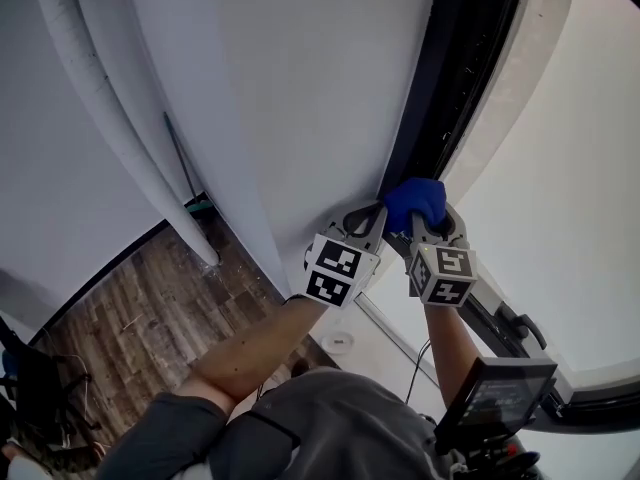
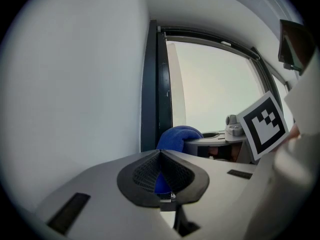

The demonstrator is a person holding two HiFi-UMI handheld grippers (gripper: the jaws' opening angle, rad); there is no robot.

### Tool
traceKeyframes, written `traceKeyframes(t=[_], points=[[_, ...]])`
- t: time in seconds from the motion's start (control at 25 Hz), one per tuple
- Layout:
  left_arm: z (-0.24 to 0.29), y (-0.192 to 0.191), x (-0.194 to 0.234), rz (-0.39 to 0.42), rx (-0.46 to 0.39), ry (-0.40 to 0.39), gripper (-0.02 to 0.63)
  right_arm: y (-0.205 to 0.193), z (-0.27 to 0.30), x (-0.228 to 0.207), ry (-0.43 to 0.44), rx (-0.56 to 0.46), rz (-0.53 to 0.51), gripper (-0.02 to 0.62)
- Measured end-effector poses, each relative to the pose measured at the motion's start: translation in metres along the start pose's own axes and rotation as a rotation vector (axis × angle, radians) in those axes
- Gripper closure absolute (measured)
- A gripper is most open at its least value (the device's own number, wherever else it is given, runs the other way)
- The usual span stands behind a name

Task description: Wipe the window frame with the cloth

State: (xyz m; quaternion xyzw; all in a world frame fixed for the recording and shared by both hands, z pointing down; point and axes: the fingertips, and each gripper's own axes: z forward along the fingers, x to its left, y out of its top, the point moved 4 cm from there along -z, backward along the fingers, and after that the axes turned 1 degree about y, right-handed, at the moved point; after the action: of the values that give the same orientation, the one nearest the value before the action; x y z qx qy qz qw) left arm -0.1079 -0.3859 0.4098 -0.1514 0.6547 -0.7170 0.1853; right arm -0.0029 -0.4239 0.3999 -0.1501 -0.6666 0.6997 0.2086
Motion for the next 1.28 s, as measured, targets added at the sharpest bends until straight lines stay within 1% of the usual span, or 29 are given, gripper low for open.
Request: traceKeyframes(t=[0.2, 0.56, 0.8, 1.0, 1.16, 1.28], points=[[-0.002, -0.03, 0.0, -0.015, 0.049, -0.004, 0.597, -0.031, 0.0, 0.005, -0.02, 0.059, -0.001, 0.474], [-0.005, -0.07, -0.004, -0.011, 0.115, -0.028, 0.597, -0.103, 0.006, 0.013, -0.036, 0.212, 0.022, 0.474], [-0.009, -0.087, -0.004, -0.012, 0.147, -0.038, 0.597, -0.129, 0.011, 0.019, -0.029, 0.266, 0.018, 0.474], [-0.014, -0.089, -0.005, -0.02, 0.147, -0.053, 0.597, -0.132, 0.008, 0.022, -0.033, 0.273, 0.03, 0.474], [-0.017, -0.084, -0.007, -0.027, 0.128, -0.07, 0.597, -0.115, -0.003, 0.023, -0.038, 0.24, 0.042, 0.474], [-0.021, -0.074, -0.015, -0.038, 0.098, -0.107, 0.597, -0.097, -0.022, 0.024, -0.041, 0.203, 0.055, 0.474]])
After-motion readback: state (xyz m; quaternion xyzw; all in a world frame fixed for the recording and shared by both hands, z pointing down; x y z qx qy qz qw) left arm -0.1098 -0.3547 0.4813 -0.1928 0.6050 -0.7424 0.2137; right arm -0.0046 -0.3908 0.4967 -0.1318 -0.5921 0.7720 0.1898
